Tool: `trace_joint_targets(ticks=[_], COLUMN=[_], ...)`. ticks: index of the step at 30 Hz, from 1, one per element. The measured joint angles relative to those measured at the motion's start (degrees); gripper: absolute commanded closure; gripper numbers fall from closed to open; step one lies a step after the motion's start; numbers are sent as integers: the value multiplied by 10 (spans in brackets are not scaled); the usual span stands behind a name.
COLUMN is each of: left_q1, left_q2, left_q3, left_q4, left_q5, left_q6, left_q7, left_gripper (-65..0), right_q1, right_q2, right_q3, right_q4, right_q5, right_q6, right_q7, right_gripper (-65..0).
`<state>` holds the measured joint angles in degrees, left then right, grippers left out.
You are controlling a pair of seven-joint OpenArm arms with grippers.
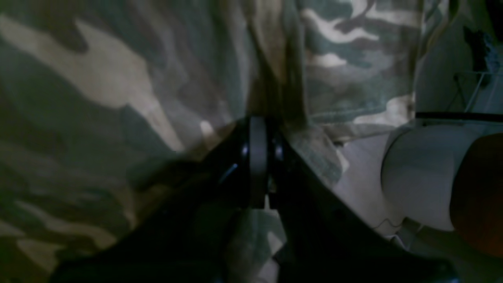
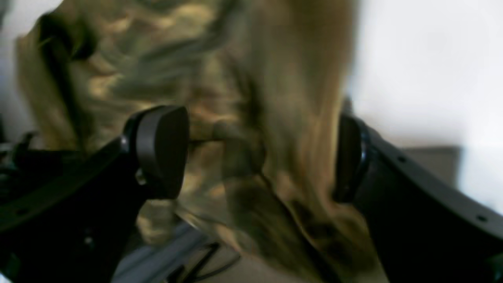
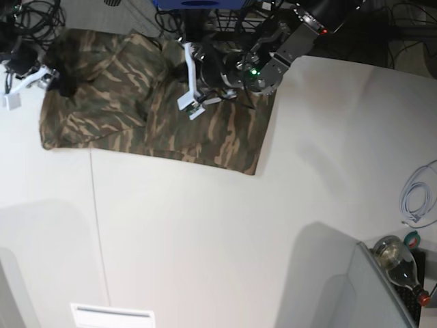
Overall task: Layout the t-shirt on the table in an organized manner, then fold the t-shirt properly
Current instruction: 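Grasp the folded edge with the left gripper and drag it to square the fold, then grasp the shirt's opposite edges with both grippers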
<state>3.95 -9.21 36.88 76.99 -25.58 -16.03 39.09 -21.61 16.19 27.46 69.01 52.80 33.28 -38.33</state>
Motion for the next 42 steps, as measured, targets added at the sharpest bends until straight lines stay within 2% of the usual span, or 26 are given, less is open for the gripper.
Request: trace_joint_targets(ticks=[6, 12, 17, 20, 22, 25, 27, 31, 36, 38, 42], left_q1=[-26, -50, -44, -42, -39, -21, -3, 16, -5, -29, -93], left_q2=[23, 45, 36, 32, 19, -21, -49, -83, -104, -107, -100], left_q3=[3, 8, 5, 3, 4, -5, -38, -149, -264, -273, -255], left_q4=[-57, -79, -47, -20, 16, 83, 113, 118, 17, -42, -117], left_q5=[-7, -13, 0, 8, 5, 3, 2, 11, 16, 15, 11], left_q6=[-4, 39, 52, 61, 62, 59, 55, 59, 61, 56, 56], left_q7=[-56, -57, -47, -36, -37, -37, -37, -36, -45, -36, -73], left_gripper=[0, 0, 0, 0, 0, 0, 0, 0, 0, 0, 0], right_q1=[16, 49, 57, 78, 94, 106, 110, 110, 109, 108, 106], right_q2=[15, 30, 32, 46, 49, 49, 49, 48, 46, 45, 46], right_q3=[-33, -72, -72, -77, -75, -73, -73, -74, -74, -74, -88], right_q4=[-24, -28, -40, -71, -93, -109, -109, -109, -109, -109, -107], right_q5=[9, 0, 3, 11, 12, 16, 13, 13, 13, 13, 20], right_q6=[7, 7, 7, 10, 11, 15, 15, 15, 15, 14, 15], right_q7=[17, 7, 7, 8, 13, 16, 17, 19, 19, 19, 23], right_gripper=[-488, -488, -488, -488, -488, -488, -488, -488, -488, -486, -486])
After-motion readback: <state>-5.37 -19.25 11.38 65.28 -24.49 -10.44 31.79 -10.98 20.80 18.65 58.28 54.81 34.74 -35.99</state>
